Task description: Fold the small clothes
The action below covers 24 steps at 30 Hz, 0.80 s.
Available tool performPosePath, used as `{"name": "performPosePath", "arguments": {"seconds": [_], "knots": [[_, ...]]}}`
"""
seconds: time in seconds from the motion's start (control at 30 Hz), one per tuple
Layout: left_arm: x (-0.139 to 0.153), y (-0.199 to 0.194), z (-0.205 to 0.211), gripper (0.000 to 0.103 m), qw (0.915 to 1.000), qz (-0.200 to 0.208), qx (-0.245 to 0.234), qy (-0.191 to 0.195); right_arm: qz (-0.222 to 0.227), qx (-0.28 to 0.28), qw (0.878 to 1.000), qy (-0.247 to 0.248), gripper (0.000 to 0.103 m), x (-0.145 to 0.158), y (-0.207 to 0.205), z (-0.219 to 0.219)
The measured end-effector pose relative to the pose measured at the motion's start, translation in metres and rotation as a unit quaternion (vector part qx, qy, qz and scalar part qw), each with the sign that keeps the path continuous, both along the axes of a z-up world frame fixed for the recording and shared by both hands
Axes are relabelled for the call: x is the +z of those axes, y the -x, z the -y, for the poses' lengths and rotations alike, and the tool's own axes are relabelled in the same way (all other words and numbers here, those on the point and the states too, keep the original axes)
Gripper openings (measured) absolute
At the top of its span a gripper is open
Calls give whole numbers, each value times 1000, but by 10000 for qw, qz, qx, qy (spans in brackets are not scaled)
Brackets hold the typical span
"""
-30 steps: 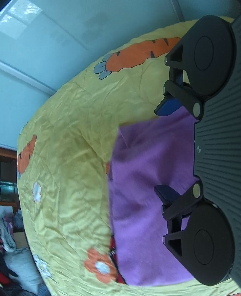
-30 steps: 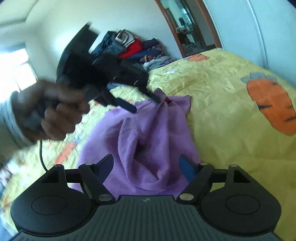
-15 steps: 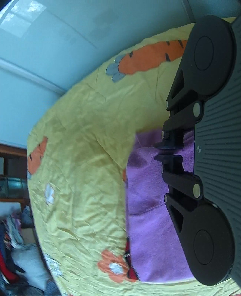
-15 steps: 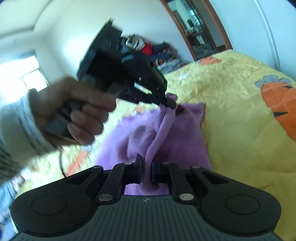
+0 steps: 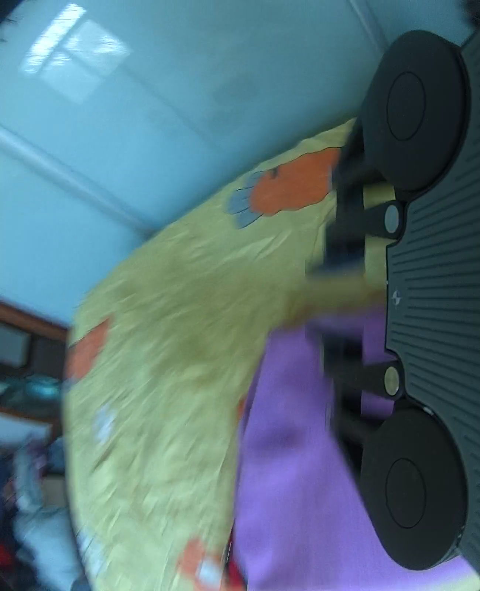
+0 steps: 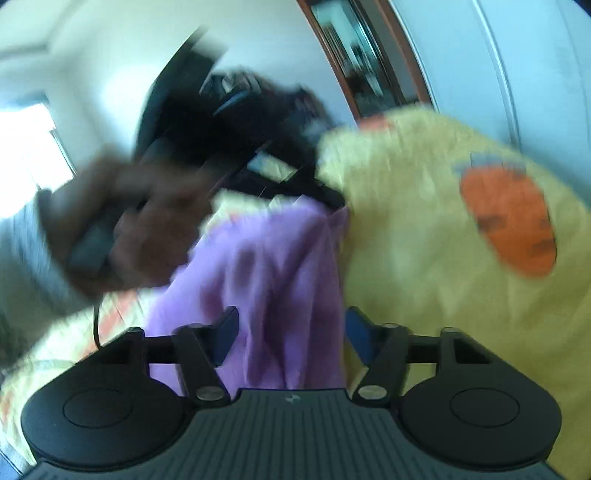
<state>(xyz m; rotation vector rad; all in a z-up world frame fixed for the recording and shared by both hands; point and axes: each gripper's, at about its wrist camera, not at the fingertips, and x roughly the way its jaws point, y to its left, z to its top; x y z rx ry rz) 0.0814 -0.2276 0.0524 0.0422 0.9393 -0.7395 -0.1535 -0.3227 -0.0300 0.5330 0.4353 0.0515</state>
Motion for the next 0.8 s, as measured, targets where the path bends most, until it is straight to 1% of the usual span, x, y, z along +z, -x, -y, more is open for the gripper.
{"name": "performPosePath", "arguments": {"seconds": [0.03, 0.07, 0.1, 0.13, 0.17, 0.23, 0.27, 0.37, 0.4, 0.43, 0.47, 0.5, 0.53, 0.6, 0.67, 0.73, 0.8], "knots": [[7, 7, -19, 91, 9995, 279, 127, -78, 59, 117, 9998, -138, 64, 3, -8, 9], [10, 15, -40, 93, 9980, 527, 273, -197, 75, 237, 9993, -274, 64, 5, -17, 16], [9, 21, -58, 93, 9963, 662, 383, -379, 94, 310, 9988, -376, 63, 5, -27, 22], [4, 27, -73, 93, 9944, 707, 488, -609, 82, 410, 9981, -461, 59, 4, -40, 28], [-2, 32, -88, 93, 9921, 711, 671, -786, 15, 530, 9969, -580, 51, 1, -51, 31], [-17, 40, -112, 94, 9881, 697, 948, -987, -148, 704, 9941, -805, 49, -5, -70, 32], [-25, 43, -120, 94, 9870, 633, 1041, -1049, -253, 790, 9931, -827, 48, -8, -79, 30], [-44, 47, -132, 95, 9855, 429, 1209, -1113, -600, 826, 9919, -759, 47, -19, -92, 23], [-49, 49, -133, 95, 9839, 437, 1283, -1165, -635, 862, 9908, -830, 45, -21, -94, 22], [-53, 51, -134, 96, 9827, 443, 1356, -1184, -645, 928, 9896, -888, 33, -24, -94, 22], [-57, 52, -136, 97, 9829, 395, 1394, -1134, -698, 922, 9898, -833, 29, -25, -95, 19], [-61, 56, -141, 98, 9843, 297, 1381, -1061, -763, 909, 9900, -759, 28, -27, -97, 16], [-64, 55, -140, 99, 9850, 211, 1375, -1025, -843, 949, 9887, -793, 27, -30, -101, 15], [-68, 58, -141, 99, 9844, 184, 1408, -1035, -864, 1020, 9859, -1009, 21, -35, -105, 16], [-70, 60, -140, 101, 9847, 206, 1384, -1040, -898, 1068, 9811, -1342, 13, -41, -109, 21], [-72, 61, -140, 101, 9844, 164, 1430, -1009, -938, 1019, 9778, -1572, 8, -46, -112, 25], [-74, 62, -141, 101, 9847, 153, 1435, -974, -916, 915, 9736, -1880, 6, -49, -109, 29]]}}
